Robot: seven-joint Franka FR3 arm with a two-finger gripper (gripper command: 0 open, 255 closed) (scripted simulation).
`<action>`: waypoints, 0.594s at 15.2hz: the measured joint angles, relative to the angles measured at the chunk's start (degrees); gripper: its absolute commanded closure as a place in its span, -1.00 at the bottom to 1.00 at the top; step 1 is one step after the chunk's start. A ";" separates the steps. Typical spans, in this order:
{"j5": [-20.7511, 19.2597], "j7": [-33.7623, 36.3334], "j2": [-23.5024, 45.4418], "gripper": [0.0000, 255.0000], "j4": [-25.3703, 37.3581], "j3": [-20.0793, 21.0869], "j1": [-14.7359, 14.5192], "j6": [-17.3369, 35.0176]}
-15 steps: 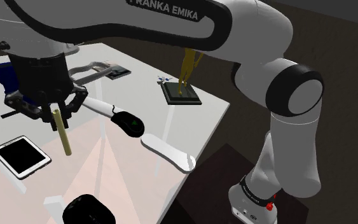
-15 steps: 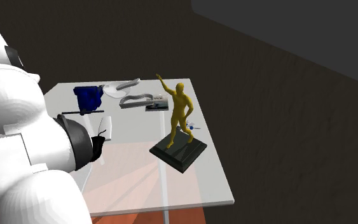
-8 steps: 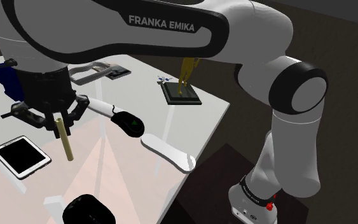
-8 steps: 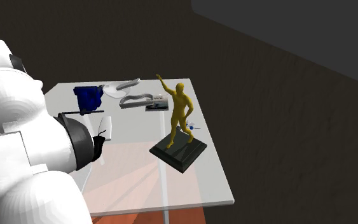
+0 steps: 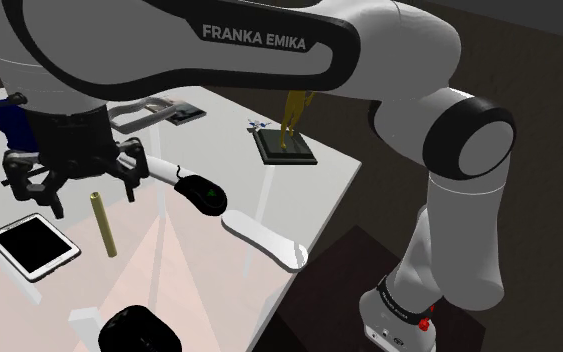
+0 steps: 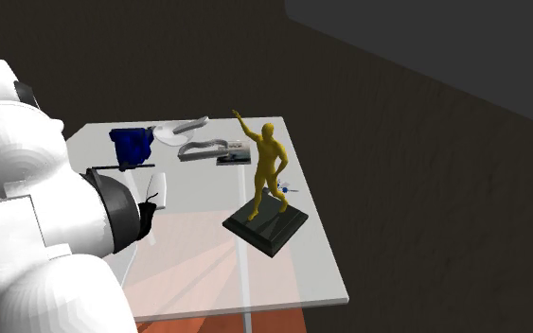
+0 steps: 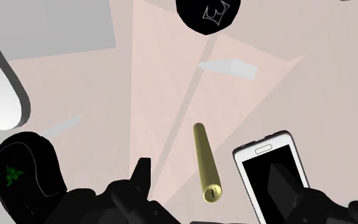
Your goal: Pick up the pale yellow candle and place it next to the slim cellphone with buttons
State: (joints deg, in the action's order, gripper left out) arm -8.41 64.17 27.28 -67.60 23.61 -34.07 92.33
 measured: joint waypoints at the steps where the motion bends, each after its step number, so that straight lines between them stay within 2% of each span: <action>1: 0.00 0.00 0.00 -1.00 0.00 0.00 0.00 0.00; 3: -0.21 0.05 0.63 -1.00 1.95 -0.03 -0.38 -1.29; 6: -1.00 -0.15 2.97 -1.00 10.71 -0.21 -1.82 -7.60; 9: -1.25 -0.12 3.68 -1.00 13.29 -0.26 -2.37 -9.51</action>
State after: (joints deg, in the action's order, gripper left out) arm -9.66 64.04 30.96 -54.31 23.36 -36.44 82.82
